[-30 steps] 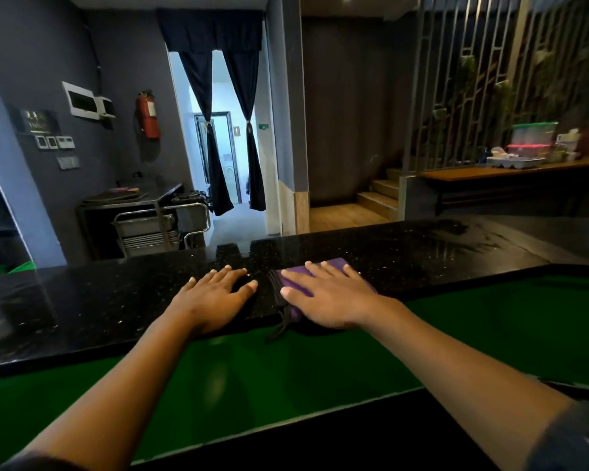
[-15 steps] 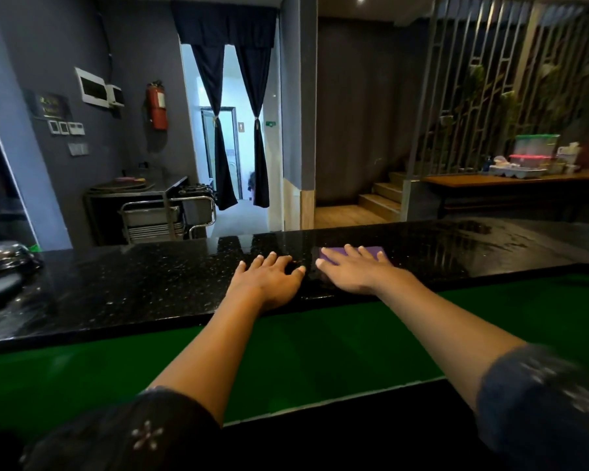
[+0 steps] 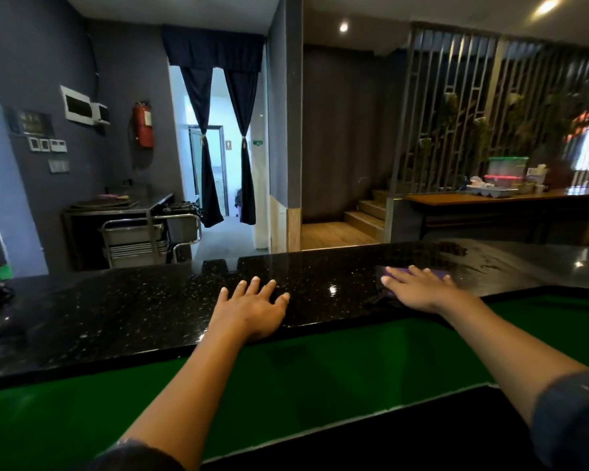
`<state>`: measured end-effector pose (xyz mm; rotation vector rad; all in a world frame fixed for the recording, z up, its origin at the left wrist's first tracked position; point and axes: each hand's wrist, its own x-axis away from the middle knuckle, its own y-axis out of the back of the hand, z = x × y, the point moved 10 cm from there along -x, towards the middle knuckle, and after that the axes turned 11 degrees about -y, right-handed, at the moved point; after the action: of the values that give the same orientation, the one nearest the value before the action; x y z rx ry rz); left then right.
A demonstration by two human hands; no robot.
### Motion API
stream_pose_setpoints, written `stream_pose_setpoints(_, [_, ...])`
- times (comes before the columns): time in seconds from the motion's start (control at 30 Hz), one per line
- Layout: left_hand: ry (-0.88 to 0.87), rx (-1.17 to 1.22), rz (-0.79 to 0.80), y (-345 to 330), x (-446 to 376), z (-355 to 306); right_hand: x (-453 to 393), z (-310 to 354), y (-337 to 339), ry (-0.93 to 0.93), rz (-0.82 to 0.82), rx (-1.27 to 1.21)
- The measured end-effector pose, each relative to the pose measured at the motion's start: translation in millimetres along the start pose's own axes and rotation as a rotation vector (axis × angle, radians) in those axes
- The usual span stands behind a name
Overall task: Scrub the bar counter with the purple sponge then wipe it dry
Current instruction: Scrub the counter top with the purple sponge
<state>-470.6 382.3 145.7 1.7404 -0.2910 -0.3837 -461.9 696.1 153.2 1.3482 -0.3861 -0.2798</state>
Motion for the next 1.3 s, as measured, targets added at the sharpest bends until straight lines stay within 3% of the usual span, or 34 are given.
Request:
stream_pose_setpoints(0.5, [0.078,-0.113,0.011,7.6,4.1,-2.5,-40.7,26.3,13.2,0.153,0.047,-0.024])
stream_pose_setpoints(0.73, [0.194,-0.09,0.03,21.8,-10.6,-7.6,-18.2,-5.3,-1.8,0.349,0.019,0.009])
stream_pose_setpoints(0.8, [0.213,-0.11,0.019,24.5,-28.6,-24.4,-21.2,-13.2,-0.3,0.378,0.022,0.005])
stream_pose_setpoints(0.93, [0.03,-0.108,-0.04,0.4,-70.8,-110.9,-50.2,-13.6,8.3,0.347,0.015,0.007])
stream_pose_setpoints(1.07, [-0.016,-0.057,-0.081,-18.5,-104.7,-175.3,-78.6,-13.3,21.6,0.265,0.02,-0.005])
stream_pose_setpoints(1.3, [-0.035,0.004,-0.06,-39.0,-143.3,-208.2,-98.4,-32.7,11.8,0.362,0.032,0.028])
